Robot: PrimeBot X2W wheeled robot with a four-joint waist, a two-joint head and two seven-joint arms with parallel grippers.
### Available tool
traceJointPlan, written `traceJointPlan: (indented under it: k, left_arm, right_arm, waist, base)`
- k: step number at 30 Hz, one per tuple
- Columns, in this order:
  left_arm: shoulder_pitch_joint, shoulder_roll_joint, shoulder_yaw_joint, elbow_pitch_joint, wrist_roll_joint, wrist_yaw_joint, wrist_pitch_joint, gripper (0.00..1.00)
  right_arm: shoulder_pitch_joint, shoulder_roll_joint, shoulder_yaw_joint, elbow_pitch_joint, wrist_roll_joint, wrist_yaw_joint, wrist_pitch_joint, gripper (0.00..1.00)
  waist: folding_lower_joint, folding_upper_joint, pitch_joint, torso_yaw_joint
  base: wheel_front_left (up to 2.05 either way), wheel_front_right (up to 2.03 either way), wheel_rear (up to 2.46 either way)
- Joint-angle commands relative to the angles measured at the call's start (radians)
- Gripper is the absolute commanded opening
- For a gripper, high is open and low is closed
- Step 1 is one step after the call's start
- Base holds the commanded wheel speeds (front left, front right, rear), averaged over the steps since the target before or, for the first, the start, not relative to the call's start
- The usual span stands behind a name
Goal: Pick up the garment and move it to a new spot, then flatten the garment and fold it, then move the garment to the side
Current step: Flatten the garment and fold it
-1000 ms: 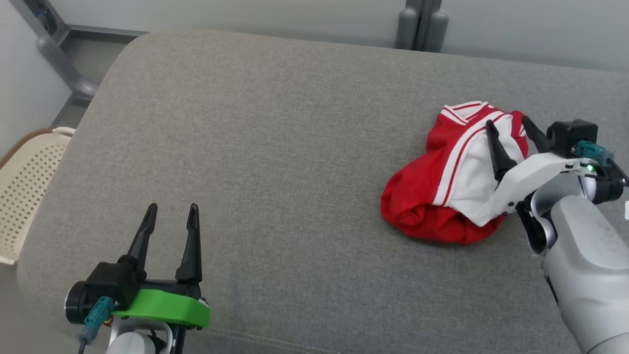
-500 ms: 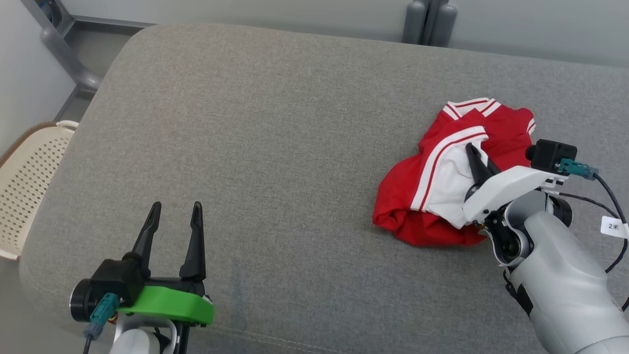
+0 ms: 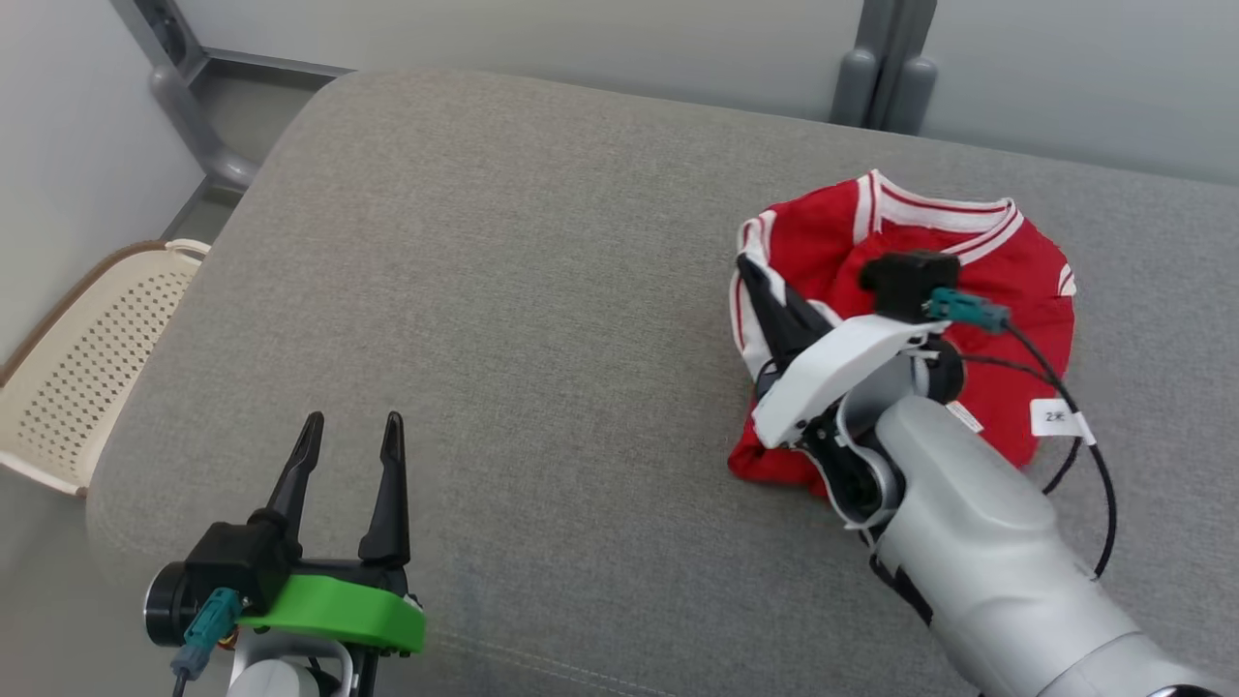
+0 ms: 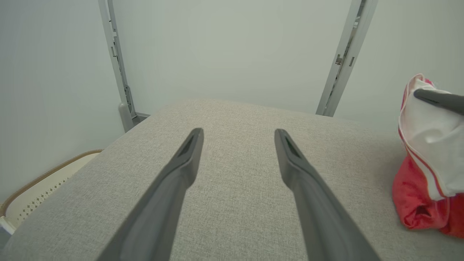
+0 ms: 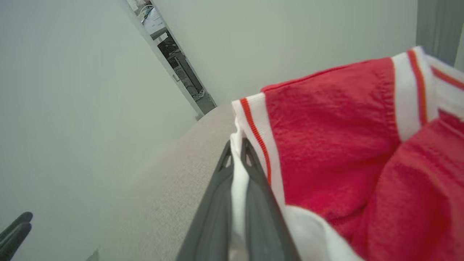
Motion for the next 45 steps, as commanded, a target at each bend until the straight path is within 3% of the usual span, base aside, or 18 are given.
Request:
traceJointPlan:
  k: [1,6,7,8,9,13,18,24,30,38,39,40,41,45]
  left_arm:
    - [0.01,-0.005,-0.004,0.001,0.002,-0.004,0.0,1.0]
    - [0.012,-0.009,-0.011,0.004,-0.004,-0.006,0.0,1.0]
    - [0.01,-0.01,-0.012,0.005,-0.005,-0.006,0.0,1.0]
    - [0.008,-0.011,-0.014,0.006,-0.005,-0.006,0.0,1.0]
    - [0.006,-0.012,-0.014,0.007,-0.006,-0.006,0.0,1.0]
    - [0.003,-0.014,-0.009,0.01,-0.008,-0.006,0.0,1.0]
    - [0.019,-0.015,0.011,0.012,0.0,-0.006,0.0,1.0]
    - [0.044,-0.014,0.03,0.002,0.013,-0.007,0.0,1.0]
    - [0.057,-0.015,0.036,-0.009,0.019,-0.008,0.0,1.0]
    - [0.045,-0.017,0.021,-0.016,0.015,-0.01,0.0,1.0]
    - [0.042,-0.017,0.019,-0.016,0.013,-0.01,0.0,1.0]
    - [0.038,-0.018,0.017,-0.016,0.012,-0.01,0.0,1.0]
    - [0.036,-0.018,0.016,-0.015,0.011,-0.01,0.0,1.0]
    - [0.029,-0.019,0.016,-0.011,0.008,-0.008,0.0,1.0]
  right_arm:
    - [-0.01,0.012,0.064,0.017,-0.008,-0.001,-0.015,0.0]
    - [0.041,0.025,0.232,0.005,0.056,0.0,-0.022,0.0]
    - [0.051,0.023,0.271,-0.002,0.084,0.0,-0.026,0.1]
    - [0.056,0.021,0.301,-0.004,0.099,0.0,-0.029,0.4]
    - [0.059,0.021,0.335,-0.005,0.116,0.0,-0.035,1.0]
    - [0.028,0.021,0.39,0.028,0.135,0.0,-0.056,1.0]
    - [-0.034,0.02,0.337,0.102,0.088,0.0,-0.074,1.0]
    - [-0.024,-0.064,0.218,0.096,0.004,-0.001,-0.074,1.0]
    - [0.043,-0.14,0.184,0.129,-0.043,-0.001,-0.055,1.0]
    - [0.103,-0.123,0.191,0.14,-0.027,-0.001,0.022,1.0]
    - [0.106,-0.117,0.192,0.133,-0.021,-0.001,0.024,0.77]
    - [0.11,-0.112,0.193,0.126,-0.013,-0.001,0.028,0.33]
    - [0.11,-0.112,0.194,0.123,-0.012,-0.001,0.027,0.0]
    - [0.08,-0.12,0.183,0.105,-0.026,-0.001,-0.012,0.0]
  waist:
    - [0.0,0.0,-0.008,0.035]
    - [0.0,0.0,-0.003,0.062]
    - [0.0,0.0,-0.001,0.065]
    - [0.0,0.0,0.001,0.066]
    - [0.0,0.0,0.002,0.067]
    - [0.0,0.0,0.0,0.052]
    - [0.0,0.0,-0.023,0.011]
    - [0.0,0.0,-0.051,-0.039]
    - [0.0,0.0,-0.059,-0.058]
    - [0.0,0.0,-0.036,-0.045]
    - [0.0,0.0,-0.033,-0.043]
    - [0.0,0.0,-0.03,-0.041]
    - [0.0,0.0,-0.028,-0.039]
    - [0.0,0.0,-0.026,-0.036]
  base:
    - [0.0,0.0,0.0]
    - [0.0,0.0,0.0]
    - [0.0,0.0,0.0]
    - [0.0,0.0,0.0]
    - [0.0,0.0,0.0]
    - [0.0,0.0,0.0]
    - [0.0,0.0,0.0]
    - [0.0,0.0,0.0]
    - [0.0,0.0,0.0]
    - [0.0,0.0,0.0]
    - [0.0,0.0,0.0]
    - [0.0,0.0,0.0]
    - [0.0,0.0,0.0]
    - [0.0,0.0,0.0]
